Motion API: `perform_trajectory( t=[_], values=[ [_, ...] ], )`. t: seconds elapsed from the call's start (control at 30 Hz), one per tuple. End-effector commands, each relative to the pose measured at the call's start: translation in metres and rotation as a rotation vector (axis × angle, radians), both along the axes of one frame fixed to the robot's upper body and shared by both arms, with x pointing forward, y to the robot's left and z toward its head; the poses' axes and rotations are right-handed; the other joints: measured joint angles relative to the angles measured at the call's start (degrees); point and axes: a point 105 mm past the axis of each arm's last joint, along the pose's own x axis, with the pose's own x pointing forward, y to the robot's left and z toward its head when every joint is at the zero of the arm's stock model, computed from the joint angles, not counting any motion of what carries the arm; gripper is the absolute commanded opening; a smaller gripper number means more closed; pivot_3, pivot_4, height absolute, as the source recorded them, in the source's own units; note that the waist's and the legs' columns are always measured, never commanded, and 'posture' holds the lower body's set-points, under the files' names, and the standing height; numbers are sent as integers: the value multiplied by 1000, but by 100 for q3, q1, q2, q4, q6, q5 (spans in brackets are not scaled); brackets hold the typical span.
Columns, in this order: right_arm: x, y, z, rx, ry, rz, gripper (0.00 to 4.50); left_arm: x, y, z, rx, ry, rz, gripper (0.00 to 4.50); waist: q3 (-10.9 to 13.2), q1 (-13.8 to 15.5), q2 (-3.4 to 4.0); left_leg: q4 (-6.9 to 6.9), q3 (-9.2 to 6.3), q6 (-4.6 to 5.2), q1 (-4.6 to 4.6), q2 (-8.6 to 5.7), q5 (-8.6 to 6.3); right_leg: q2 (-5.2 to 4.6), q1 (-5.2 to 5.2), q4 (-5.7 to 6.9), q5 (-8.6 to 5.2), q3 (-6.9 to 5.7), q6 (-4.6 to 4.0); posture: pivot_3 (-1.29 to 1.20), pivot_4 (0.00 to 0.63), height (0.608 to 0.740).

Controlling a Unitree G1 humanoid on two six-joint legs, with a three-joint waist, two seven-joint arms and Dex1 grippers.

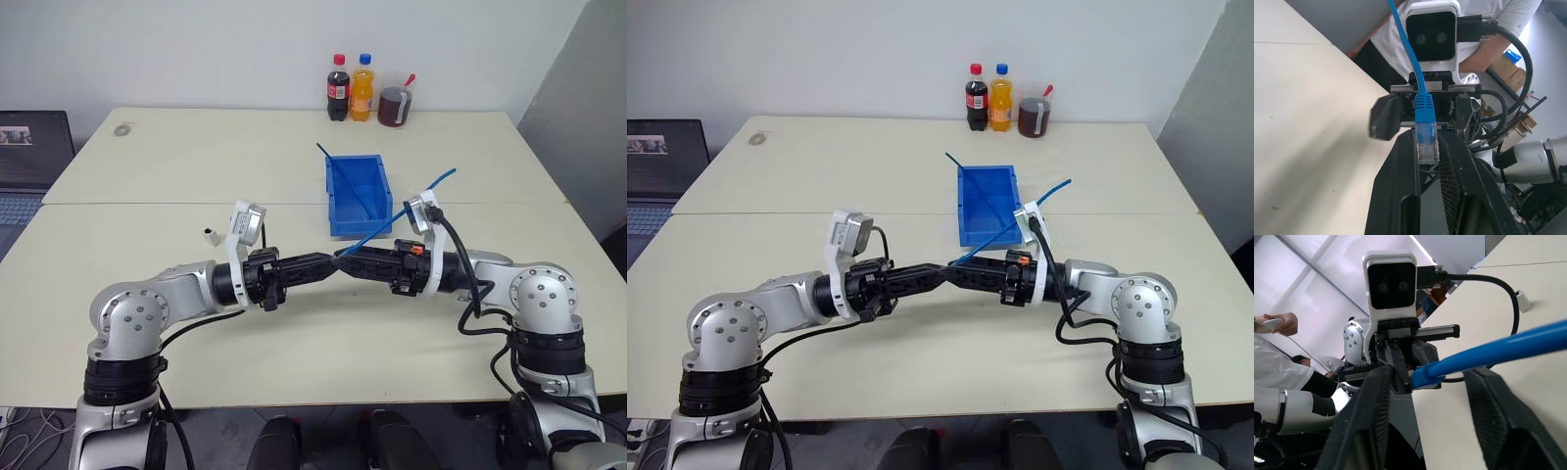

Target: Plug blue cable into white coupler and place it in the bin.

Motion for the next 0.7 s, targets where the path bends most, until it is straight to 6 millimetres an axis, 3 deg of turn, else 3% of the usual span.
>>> perform_trajectory(
  t=[0.03, 0.07, 0.57, 0.63, 0.7],
  values=[
    [2, -5, 11, 14, -44, -23, 1324, -6, -2, 10, -30, -36, -37, 243, 0, 0, 0, 0, 0, 0, 0, 0, 0, 0, 0, 0, 0, 0, 0, 0, 150, 740],
    [2, -6, 11, 14, -43, -23, 1114, -6, -2, 10, -30, -36, -36, 243, 0, 2, 0, 0, 0, 0, -1, 0, 0, 0, 0, 0, 0, 0, 0, 0, 150, 740],
    [12, -13, 14, 19, -24, -54, 1113, -7, -2, 10, -30, -30, -48, 243, 0, 2, 0, -3, 2, 0, -2, 0, 0, 0, -4, -2, 0, 2, 0, 0, 150, 740],
    [12, -12, 14, 23, -18, -49, 1814, -7, -2, 9, -24, -35, -42, 243, 0, 2, 0, -4, 3, 0, -4, 0, 0, 0, -5, -4, 0, 2, 0, 0, 150, 740],
    [13, -12, 14, 19, -22, -56, 2231, -6, -2, 10, -22, -37, -40, 243, 0, 10, 0, -4, 3, 0, -4, -1, 0, 0, -5, -4, 0, 3, 0, 0, 150, 740]
  ],
)
